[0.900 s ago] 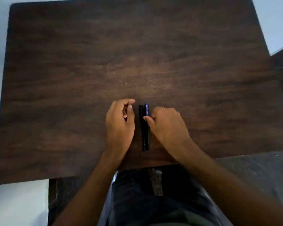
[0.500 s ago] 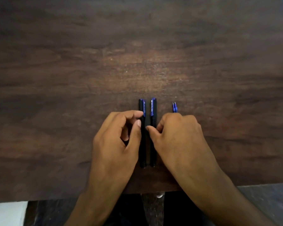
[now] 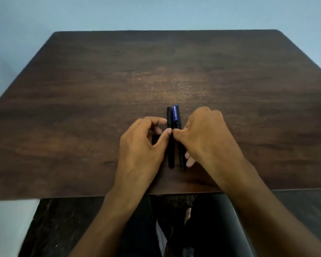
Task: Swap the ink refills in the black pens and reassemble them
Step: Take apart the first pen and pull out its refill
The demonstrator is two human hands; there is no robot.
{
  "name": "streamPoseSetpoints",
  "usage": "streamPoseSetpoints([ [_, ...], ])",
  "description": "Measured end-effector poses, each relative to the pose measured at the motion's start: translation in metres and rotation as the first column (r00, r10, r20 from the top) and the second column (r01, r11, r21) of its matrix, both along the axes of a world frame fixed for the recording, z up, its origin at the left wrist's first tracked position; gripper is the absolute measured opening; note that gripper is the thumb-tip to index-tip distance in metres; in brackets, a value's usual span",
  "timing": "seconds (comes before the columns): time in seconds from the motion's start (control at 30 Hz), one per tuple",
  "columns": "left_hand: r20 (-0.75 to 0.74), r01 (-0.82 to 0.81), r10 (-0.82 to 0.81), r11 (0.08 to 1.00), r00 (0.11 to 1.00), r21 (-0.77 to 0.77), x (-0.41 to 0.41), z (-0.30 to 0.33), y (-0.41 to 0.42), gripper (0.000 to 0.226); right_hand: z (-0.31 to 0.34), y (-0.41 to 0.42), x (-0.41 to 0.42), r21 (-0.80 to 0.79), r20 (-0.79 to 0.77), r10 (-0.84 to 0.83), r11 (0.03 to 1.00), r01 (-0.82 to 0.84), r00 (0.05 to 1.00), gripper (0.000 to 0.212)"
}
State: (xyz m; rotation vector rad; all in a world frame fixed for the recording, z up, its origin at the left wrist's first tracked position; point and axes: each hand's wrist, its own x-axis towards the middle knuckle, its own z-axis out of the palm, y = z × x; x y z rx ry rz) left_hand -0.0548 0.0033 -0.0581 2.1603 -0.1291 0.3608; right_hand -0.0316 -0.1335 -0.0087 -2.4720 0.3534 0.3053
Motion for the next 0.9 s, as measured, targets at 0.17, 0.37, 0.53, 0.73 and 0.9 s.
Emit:
streamPoseSetpoints([
  [0.17, -0.054, -0.015, 0.009, 0.994, 0.998, -0.111, -0.002, 0.003, 0.004, 0.016, 0.016, -0.006, -0.014, 0.064, 0.041, 0.020, 0.998, -0.023, 0.999, 0.028],
  [0.37, -0.087, 0.014, -0.037, 0.968, 0.995, -0.250, 0.000, 0.020, 0.002, 0.021, 0.024, -0.013, -0.034, 0.122, 0.092, 0.056, 0.990, -0.067, 0.994, 0.026],
  [0.53, -0.285, -0.031, -0.105, 0.901, 0.953, -0.434, 0.006, 0.037, -0.010, 0.031, 0.023, -0.012, -0.042, 0.099, 0.184, 0.096, 0.988, -0.116, 0.978, 0.024],
  [0.73, -0.336, -0.082, -0.155, 0.799, 0.929, -0.596, 0.010, 0.042, -0.012, 0.030, 0.012, -0.014, -0.040, 0.246, 0.341, 0.021, 0.963, -0.111, 0.940, 0.012],
  [0.9, -0.259, -0.025, -0.177, 0.781, 0.949, -0.624, 0.008, 0.037, -0.007, 0.017, -0.001, -0.014, -0.040, 0.687, 0.251, -0.068, 0.715, -0.128, 0.966, 0.012],
])
